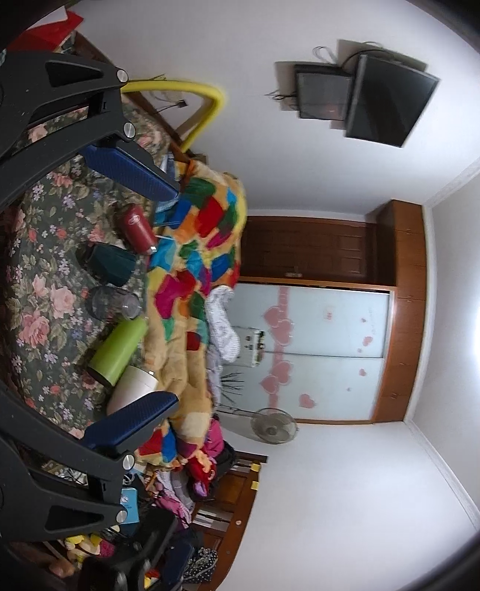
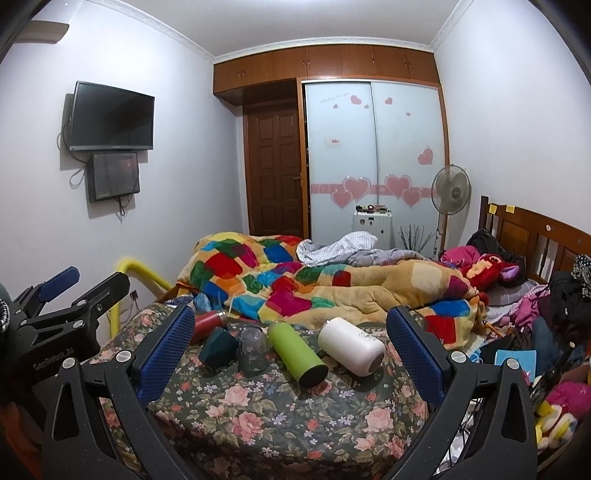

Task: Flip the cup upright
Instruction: 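Lower the left tool onto the dark green cup and close on it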

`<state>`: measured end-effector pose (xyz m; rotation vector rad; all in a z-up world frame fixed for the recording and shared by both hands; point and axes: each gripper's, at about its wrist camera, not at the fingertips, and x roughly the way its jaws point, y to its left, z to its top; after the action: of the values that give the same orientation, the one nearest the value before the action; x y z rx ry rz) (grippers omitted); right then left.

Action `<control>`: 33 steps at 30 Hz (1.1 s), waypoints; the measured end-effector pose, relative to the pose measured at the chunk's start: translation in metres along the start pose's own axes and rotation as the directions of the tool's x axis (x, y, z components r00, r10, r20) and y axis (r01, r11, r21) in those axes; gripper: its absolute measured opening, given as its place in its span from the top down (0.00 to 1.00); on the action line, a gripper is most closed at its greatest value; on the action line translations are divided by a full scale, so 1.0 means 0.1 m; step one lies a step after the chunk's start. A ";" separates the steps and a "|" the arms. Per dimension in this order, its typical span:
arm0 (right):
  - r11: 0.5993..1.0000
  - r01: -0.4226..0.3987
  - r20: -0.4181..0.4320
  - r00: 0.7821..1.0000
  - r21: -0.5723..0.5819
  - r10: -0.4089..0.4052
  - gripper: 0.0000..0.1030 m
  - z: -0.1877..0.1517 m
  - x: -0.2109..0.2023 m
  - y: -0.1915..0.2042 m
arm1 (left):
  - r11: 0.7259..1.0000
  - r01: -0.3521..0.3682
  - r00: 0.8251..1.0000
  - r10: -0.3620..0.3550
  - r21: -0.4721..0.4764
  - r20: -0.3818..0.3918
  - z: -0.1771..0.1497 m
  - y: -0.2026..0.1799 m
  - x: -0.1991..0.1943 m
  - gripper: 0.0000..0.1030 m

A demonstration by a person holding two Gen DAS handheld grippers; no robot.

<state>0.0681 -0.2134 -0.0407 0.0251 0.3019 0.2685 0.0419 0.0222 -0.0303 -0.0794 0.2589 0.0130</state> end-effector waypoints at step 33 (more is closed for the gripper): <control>0.997 0.071 -0.291 0.955 0.021 -0.062 0.00 -0.35 1.08 -0.33 | 0.994 0.070 0.773 0.001 0.086 -0.635 -1.64 0.62 3.29 0.33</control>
<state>0.1652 -0.2175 -0.1074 0.0065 0.5985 0.1996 0.3163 0.0719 -0.2770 0.0214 0.9440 -0.0671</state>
